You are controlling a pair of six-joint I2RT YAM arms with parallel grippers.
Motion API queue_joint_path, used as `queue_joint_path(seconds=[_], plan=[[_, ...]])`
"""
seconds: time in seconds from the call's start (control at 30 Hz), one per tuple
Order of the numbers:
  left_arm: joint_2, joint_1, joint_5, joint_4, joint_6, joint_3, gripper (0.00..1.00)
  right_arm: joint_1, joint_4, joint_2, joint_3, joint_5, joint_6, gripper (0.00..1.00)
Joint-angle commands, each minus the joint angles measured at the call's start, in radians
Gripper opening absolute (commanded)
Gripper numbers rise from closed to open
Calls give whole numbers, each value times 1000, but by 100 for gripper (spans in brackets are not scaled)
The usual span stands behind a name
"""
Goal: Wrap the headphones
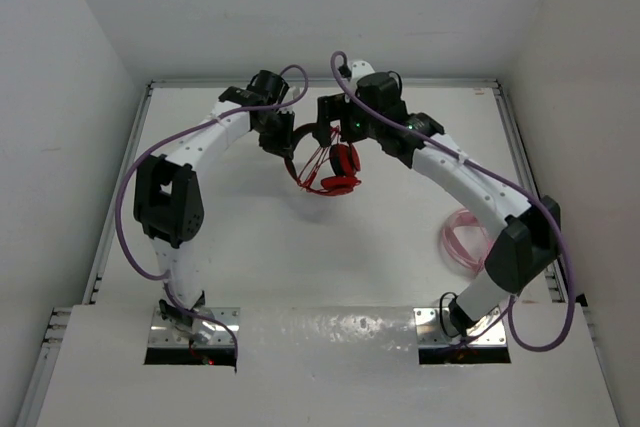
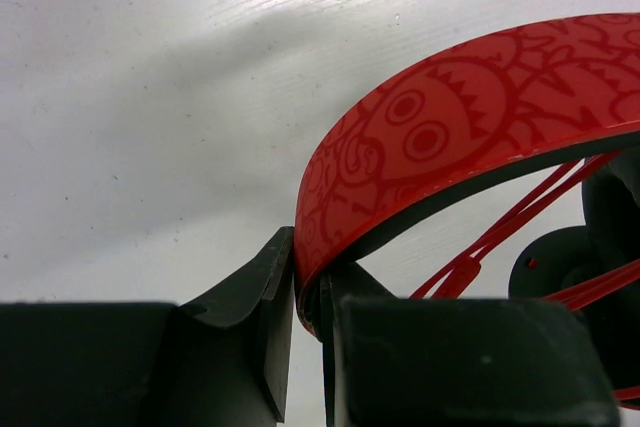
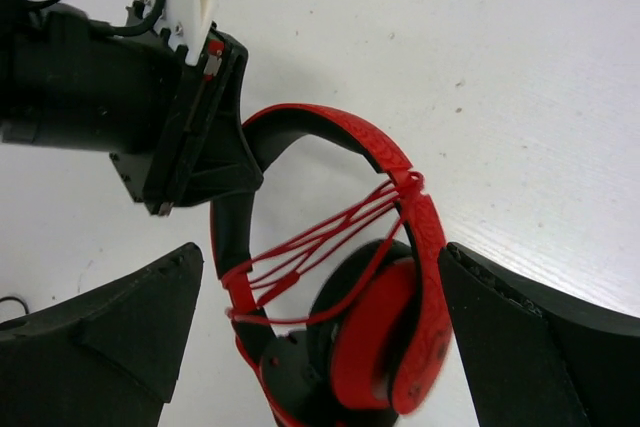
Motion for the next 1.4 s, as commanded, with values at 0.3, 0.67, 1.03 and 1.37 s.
queue_joint_path(seconds=[0.3, 0.67, 1.03, 1.37], plan=[[16, 40, -61, 34, 47, 18, 0, -42, -46, -223, -66, 179, -109, 99], [167, 107, -128, 83, 8, 265, 0, -167, 1, -278, -228, 187, -26, 99], [431, 159, -158, 129, -81, 545, 0, -176, -45, -271, -264, 303, -8, 99], [447, 247, -200, 192, -56, 515, 0, -174, -89, -234, -236, 321, -22, 99]])
